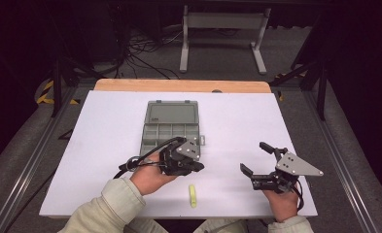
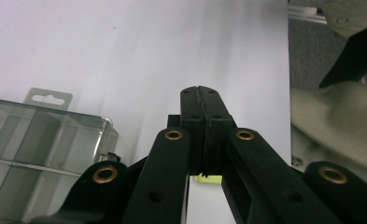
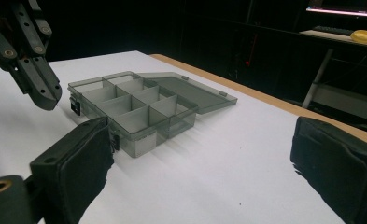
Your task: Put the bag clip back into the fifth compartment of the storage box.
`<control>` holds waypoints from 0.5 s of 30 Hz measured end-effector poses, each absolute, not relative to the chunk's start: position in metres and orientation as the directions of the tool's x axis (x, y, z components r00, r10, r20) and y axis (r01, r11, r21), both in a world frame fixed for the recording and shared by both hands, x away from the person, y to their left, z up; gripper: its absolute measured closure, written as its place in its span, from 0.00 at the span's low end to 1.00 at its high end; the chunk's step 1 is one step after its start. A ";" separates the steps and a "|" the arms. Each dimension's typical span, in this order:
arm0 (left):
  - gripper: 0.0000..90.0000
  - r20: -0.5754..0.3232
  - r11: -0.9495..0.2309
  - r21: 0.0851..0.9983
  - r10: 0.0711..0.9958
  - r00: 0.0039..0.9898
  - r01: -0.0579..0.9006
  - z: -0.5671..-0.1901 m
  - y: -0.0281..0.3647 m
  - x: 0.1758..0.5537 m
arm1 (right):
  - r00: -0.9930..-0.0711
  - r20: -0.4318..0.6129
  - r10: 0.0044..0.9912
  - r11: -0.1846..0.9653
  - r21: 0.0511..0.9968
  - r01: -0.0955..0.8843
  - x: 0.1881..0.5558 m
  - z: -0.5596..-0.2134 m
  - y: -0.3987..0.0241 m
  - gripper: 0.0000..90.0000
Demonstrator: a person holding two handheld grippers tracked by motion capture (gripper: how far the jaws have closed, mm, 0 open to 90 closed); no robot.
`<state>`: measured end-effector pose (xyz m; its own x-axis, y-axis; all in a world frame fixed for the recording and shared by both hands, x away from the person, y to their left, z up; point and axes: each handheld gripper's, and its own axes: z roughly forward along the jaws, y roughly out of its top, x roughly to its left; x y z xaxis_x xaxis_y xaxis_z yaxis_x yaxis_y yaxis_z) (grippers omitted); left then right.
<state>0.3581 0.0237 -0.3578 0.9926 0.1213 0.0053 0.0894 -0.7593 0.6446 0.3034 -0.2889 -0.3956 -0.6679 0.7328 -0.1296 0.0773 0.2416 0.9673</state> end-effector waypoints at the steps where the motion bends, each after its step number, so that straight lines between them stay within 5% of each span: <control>1: 1.00 -0.001 -0.783 0.615 0.114 0.994 0.090 -0.358 0.020 0.358 | -0.669 -0.129 0.732 0.242 0.967 0.078 0.304 -0.396 -0.289 0.07; 15: 1.00 -0.026 -0.854 0.510 0.107 0.994 0.105 -0.369 0.007 0.362 | -0.672 -0.128 0.729 0.244 0.966 0.080 0.304 -0.396 -0.289 0.07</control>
